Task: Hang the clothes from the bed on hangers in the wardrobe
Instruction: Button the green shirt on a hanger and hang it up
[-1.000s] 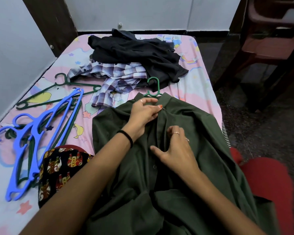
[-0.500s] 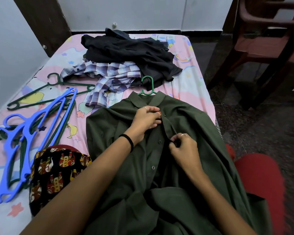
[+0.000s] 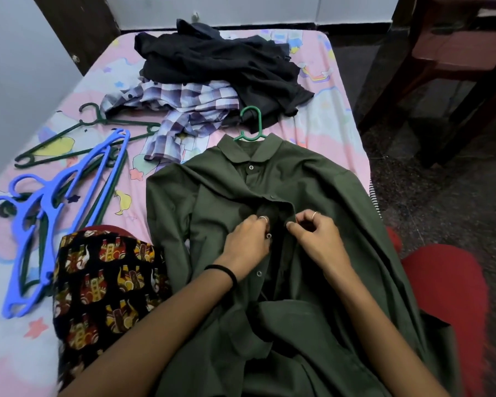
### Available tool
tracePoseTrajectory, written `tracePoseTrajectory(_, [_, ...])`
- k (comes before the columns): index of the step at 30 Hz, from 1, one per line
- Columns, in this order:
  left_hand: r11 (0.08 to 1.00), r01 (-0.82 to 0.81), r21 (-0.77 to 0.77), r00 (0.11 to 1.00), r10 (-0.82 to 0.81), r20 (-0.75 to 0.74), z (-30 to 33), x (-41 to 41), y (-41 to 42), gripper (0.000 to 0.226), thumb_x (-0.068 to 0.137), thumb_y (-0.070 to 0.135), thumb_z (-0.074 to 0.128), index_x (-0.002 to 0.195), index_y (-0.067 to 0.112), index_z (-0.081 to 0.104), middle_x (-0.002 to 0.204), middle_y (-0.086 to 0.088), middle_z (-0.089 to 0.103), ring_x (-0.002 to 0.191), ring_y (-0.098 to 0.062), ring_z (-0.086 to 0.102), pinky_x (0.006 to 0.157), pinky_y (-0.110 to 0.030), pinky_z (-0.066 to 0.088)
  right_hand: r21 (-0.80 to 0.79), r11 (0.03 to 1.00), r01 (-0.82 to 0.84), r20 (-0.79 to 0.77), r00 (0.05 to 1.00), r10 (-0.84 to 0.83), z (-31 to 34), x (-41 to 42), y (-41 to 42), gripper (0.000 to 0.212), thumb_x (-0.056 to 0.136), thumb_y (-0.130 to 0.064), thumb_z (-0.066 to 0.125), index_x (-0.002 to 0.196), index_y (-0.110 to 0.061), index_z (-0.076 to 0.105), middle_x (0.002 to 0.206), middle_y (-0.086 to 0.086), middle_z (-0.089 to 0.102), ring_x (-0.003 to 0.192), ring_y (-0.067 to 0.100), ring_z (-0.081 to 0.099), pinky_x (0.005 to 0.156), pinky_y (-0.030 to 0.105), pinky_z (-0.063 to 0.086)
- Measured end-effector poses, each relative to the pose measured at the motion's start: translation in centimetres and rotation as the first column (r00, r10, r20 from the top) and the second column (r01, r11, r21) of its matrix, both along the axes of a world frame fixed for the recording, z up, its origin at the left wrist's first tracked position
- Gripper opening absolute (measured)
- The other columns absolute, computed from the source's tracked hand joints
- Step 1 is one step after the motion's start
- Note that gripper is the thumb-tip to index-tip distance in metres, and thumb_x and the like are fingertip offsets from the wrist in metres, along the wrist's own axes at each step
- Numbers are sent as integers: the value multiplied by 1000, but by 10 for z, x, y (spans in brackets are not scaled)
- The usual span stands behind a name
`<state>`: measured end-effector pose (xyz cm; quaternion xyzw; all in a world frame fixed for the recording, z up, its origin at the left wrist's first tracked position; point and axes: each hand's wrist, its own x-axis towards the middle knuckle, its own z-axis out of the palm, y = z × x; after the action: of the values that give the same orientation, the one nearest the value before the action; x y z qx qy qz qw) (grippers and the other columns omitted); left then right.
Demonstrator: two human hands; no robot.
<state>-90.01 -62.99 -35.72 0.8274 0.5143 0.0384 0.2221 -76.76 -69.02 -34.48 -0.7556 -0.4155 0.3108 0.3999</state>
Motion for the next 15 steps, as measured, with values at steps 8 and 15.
tracePoseTrajectory(8, [995, 70, 74, 995, -65, -71, -12, 1, -6, 18, 94, 14, 46, 110, 12, 53, 116, -8, 53, 106, -31, 56, 75, -40, 44, 104, 992, -70, 196, 979, 48, 1, -4, -2, 21, 77, -13, 73, 71, -20, 55, 92, 0, 55, 84, 17, 55, 83, 24, 42])
tracePoseTrajectory(15, [996, -76, 36, 971, 66, 228, -25, -7, -13, 4, 85, 4, 51, 85, 8, 52, 93, -15, 61, 88, -33, 59, 76, -39, 45, 174, 964, -202, 182, 968, 170, 1, -19, -5, 23, 76, -5, 73, 69, -18, 54, 75, -2, 54, 62, 4, 54, 60, 6, 38])
